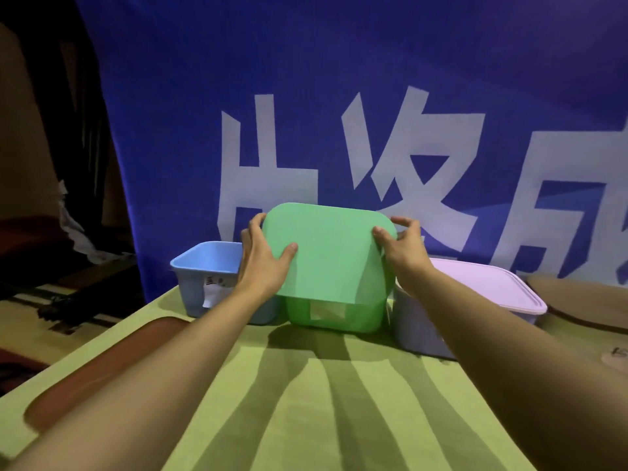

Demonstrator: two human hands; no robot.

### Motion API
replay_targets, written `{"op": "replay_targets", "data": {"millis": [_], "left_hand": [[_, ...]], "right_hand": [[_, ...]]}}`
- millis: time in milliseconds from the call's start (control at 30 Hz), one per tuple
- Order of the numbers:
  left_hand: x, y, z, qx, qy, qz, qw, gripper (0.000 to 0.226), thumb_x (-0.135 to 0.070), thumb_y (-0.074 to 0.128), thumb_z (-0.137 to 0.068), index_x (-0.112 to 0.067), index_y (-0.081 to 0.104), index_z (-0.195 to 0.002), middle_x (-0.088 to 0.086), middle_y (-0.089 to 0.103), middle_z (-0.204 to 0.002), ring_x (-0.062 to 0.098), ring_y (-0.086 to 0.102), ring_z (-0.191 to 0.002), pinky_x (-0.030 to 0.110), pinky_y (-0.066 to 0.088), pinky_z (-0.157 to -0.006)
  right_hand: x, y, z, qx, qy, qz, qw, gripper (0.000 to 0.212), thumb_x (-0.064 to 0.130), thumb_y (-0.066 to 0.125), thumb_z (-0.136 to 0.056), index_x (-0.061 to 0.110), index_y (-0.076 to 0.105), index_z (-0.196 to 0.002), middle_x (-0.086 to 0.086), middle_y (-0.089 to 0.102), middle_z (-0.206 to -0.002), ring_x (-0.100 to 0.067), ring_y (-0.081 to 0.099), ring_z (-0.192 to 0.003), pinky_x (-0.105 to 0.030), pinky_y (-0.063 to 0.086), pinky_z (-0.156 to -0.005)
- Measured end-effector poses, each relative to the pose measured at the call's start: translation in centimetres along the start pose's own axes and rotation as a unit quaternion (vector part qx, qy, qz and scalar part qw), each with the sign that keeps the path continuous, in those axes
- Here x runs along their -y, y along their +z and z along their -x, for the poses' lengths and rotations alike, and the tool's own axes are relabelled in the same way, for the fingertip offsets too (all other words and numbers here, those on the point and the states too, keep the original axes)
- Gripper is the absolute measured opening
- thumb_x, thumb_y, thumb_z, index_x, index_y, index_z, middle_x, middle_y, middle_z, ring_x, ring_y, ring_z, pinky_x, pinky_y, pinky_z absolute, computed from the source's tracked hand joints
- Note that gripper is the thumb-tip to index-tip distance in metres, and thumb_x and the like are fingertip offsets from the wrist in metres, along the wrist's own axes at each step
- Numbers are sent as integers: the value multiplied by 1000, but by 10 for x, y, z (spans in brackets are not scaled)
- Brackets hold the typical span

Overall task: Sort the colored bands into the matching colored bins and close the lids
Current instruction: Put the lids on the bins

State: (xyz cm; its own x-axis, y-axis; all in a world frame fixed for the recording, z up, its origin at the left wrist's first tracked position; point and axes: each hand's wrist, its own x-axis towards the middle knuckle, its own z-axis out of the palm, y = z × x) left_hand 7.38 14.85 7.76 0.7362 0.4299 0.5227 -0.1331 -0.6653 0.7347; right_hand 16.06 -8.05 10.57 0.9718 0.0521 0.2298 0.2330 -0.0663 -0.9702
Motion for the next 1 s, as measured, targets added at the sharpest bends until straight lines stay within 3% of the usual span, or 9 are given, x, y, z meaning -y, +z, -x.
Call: {"op": "replay_targets", "data": {"millis": [200,333,433,533,733,1000], "left_hand": [[-4,49,-37,37,-46,-12,998,64,-38,68,-97,-17,39,-150,6,35,-140,26,51,-118,37,44,-102],[1,73,-57,59,-66,-84,993,62,-42,62,-100,-10,42,-148,13,37,-144,32,51,-128,39,42,-106],[11,86,-69,86,-83,-148,982,65,-46,57,-102,-9,39,-153,17,36,-151,36,47,-135,43,40,-111],[19,95,-75,99,-78,-181,975,59,-42,57,-103,-9,44,-150,18,38,-152,37,48,-135,45,41,-111],[34,100,-86,143,-51,-225,962,51,-47,52,-104,-15,56,-144,17,45,-149,37,50,-132,47,45,-111],[39,99,-94,226,-31,-268,936,57,-47,36,-109,-14,39,-156,17,31,-159,38,46,-137,47,38,-116]], "right_hand": [[-22,-17,-55,-31,-2,175,984,54,32,67,-96,16,46,-144,-10,48,-141,-33,56,-123,-53,51,-106],[-30,-8,-69,18,-16,326,945,68,32,61,-102,12,28,-157,-14,36,-150,-36,48,-133,-47,46,-110],[-43,2,-77,60,1,406,912,64,43,55,-103,10,31,-153,-18,39,-150,-38,49,-133,-52,44,-111],[-55,8,-84,80,18,483,872,64,55,44,-103,14,35,-151,-16,39,-153,-38,43,-139,-58,30,-117],[-66,11,-92,89,3,532,842,67,61,31,-103,16,36,-153,-14,39,-155,-35,40,-143,-59,22,-120],[-64,16,-87,109,11,569,815,66,57,27,-105,14,31,-155,-15,31,-160,-34,32,-148,-59,14,-123]]}}
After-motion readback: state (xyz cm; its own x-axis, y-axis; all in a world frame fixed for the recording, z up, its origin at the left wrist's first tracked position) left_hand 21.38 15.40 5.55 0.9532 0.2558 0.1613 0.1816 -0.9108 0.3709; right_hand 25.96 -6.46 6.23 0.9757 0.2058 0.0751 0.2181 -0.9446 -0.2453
